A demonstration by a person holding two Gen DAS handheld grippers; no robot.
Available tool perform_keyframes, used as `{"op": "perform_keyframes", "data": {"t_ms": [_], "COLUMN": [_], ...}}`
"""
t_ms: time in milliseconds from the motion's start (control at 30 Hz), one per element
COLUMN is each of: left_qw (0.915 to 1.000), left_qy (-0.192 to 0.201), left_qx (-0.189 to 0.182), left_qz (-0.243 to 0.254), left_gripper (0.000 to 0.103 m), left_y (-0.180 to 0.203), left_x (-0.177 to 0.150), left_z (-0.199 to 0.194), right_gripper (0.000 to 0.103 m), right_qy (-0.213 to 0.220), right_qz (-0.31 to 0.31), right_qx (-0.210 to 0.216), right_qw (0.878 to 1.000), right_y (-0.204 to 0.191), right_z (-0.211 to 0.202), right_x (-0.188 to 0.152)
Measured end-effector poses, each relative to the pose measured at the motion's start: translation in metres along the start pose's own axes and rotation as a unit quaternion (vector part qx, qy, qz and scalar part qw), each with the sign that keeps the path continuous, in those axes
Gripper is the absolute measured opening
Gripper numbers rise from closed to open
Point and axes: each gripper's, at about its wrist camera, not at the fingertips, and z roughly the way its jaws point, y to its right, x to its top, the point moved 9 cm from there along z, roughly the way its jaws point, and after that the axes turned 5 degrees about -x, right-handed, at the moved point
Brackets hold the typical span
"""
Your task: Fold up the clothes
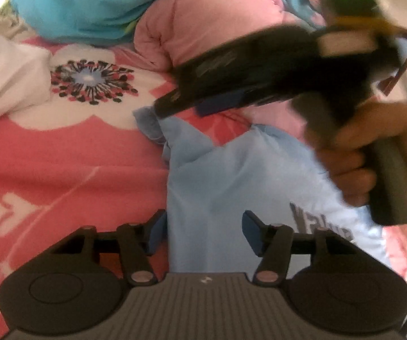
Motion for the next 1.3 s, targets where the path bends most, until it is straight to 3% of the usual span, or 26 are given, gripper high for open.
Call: {"op": "perform_keyframes", "data": {"t_ms": [67, 133, 200, 233, 333, 500, 667, 767, 933, 1033, 1067, 1133, 1233, 1300], "left_qw": [0.9999, 0.9998, 0.9998, 0.9998, 0.9999, 0.9999, 0.9997, 0.9995, 0.9996, 0.9997, 0.9998, 0.9998, 0.9998, 0.9998], "left_qy": [-0.002, -0.004, -0.003, -0.003, -0.001, -0.003, -0.009, -0.013, -0.014, -0.015, -0.014, -0.014, -0.013, -0.013], "left_qx": [-0.007, -0.007, -0.005, -0.004, 0.0, 0.003, -0.001, -0.003, 0.0, 0.001, 0.003, 0.007, 0.01, 0.01], "left_qz": [-0.012, -0.018, -0.019, -0.019, -0.016, -0.012, -0.022, -0.027, -0.024, -0.018, -0.015, -0.009, -0.006, -0.006], "left_gripper": [0.045, 0.04, 0.038, 0.037, 0.036, 0.036, 0.037, 0.037, 0.039, 0.042, 0.042, 0.042, 0.042, 0.042], "left_y": [-0.006, -0.011, -0.012, -0.011, -0.011, -0.009, -0.008, -0.008, -0.007, -0.005, -0.004, -0.003, -0.002, -0.002], "left_x": [0.0, -0.001, -0.001, -0.002, -0.002, -0.001, -0.002, -0.003, -0.004, -0.005, -0.005, -0.005, -0.005, -0.005], "left_z": [-0.001, -0.002, -0.002, -0.002, -0.002, -0.003, -0.005, -0.006, -0.007, -0.007, -0.007, -0.006, -0.005, -0.005], "right_gripper": [0.051, 0.049, 0.031, 0.012, 0.006, 0.006, 0.006, 0.007, 0.01, 0.015, 0.017, 0.018, 0.021, 0.026], "right_qy": [-0.018, -0.035, -0.043, -0.044, -0.012, 0.106, 0.187, 0.197, 0.192, 0.184, 0.189, 0.204, 0.223, 0.228], "right_qz": [-0.019, -0.024, -0.026, -0.027, -0.011, 0.067, 0.195, 0.3, 0.384, 0.422, 0.42, 0.382, 0.251, 0.157], "right_qx": [-0.011, -0.021, -0.027, -0.03, -0.031, -0.006, -0.018, -0.011, -0.003, -0.025, -0.029, -0.045, -0.065, -0.07], "right_qw": [1.0, 0.999, 0.998, 0.998, 0.999, 0.992, 0.963, 0.933, 0.903, 0.888, 0.887, 0.9, 0.94, 0.958], "right_y": [-0.008, -0.01, -0.008, -0.007, -0.006, 0.008, 0.046, 0.072, 0.091, 0.105, 0.107, 0.103, 0.072, 0.047], "right_z": [0.016, 0.029, 0.039, 0.042, 0.029, -0.036, -0.089, -0.095, -0.094, -0.099, -0.103, -0.118, -0.134, -0.14], "right_x": [0.0, -0.003, -0.007, -0.008, -0.007, -0.012, -0.066, -0.116, -0.175, -0.202, -0.205, -0.2, -0.174, -0.157]}}
